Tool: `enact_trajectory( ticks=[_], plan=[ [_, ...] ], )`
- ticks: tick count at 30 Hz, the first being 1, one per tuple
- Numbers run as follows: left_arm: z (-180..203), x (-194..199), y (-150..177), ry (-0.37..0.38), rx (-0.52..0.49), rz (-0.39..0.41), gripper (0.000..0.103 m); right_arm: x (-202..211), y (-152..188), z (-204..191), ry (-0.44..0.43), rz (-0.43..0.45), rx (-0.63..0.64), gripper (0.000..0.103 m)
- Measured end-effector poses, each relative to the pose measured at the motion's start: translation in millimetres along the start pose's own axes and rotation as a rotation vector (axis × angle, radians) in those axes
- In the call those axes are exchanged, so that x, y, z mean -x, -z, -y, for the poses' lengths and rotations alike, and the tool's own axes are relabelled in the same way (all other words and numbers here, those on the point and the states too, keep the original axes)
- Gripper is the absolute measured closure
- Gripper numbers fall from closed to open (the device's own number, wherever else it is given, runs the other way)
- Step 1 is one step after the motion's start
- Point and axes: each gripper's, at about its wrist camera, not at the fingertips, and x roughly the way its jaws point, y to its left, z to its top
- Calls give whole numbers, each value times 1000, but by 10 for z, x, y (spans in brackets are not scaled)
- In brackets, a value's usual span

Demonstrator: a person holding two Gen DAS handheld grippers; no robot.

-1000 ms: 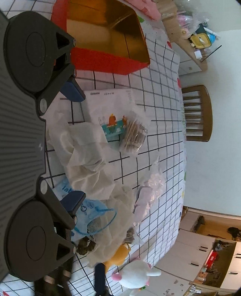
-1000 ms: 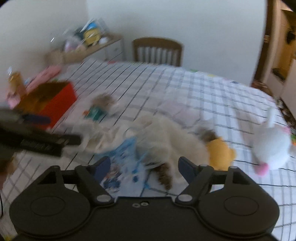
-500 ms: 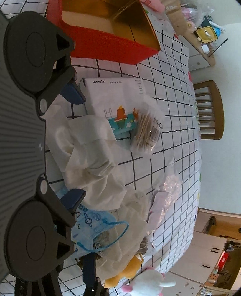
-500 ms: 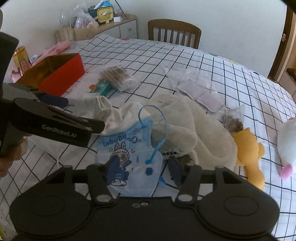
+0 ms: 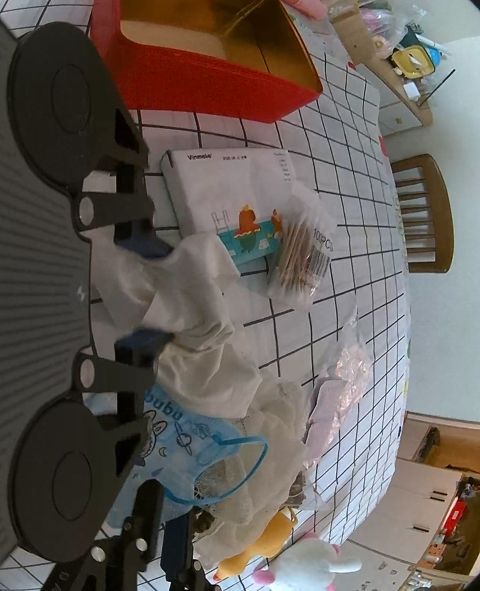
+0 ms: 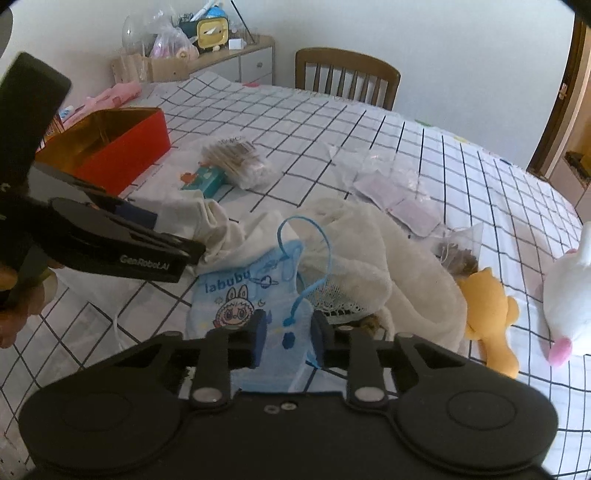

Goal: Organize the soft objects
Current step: 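Grasp the white cloth with the left gripper while the right grasps the blue mask, then carry the white cloth and blue mask with both grippers over the red tin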

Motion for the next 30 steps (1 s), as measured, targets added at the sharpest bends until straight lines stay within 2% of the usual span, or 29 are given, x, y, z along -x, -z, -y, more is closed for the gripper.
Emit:
enact_trajectory(
  ticks=[1, 3, 4, 8, 21, 30],
  plan=[
    [5, 6, 2, -5, -6, 4, 71, 12, -1, -7, -4, 4, 2, 87],
    [14, 18, 6, -10, -20, 11, 80, 31, 7, -20, -7, 11, 9, 96],
    [15, 28, 7, -9, -24, 14, 84, 37, 13, -28, -6, 13, 11, 98],
    [-20, 64, 19, 5, -19, 22, 91, 82, 22, -9, -18, 37, -16, 102],
    [-227, 402, 10, 7, 32, 75, 93, 405, -79, -48, -38, 111, -54, 102],
    [-493, 789, -20, -17, 61, 132, 93, 671, -239, -94, -59, 165, -58, 102]
  ],
)
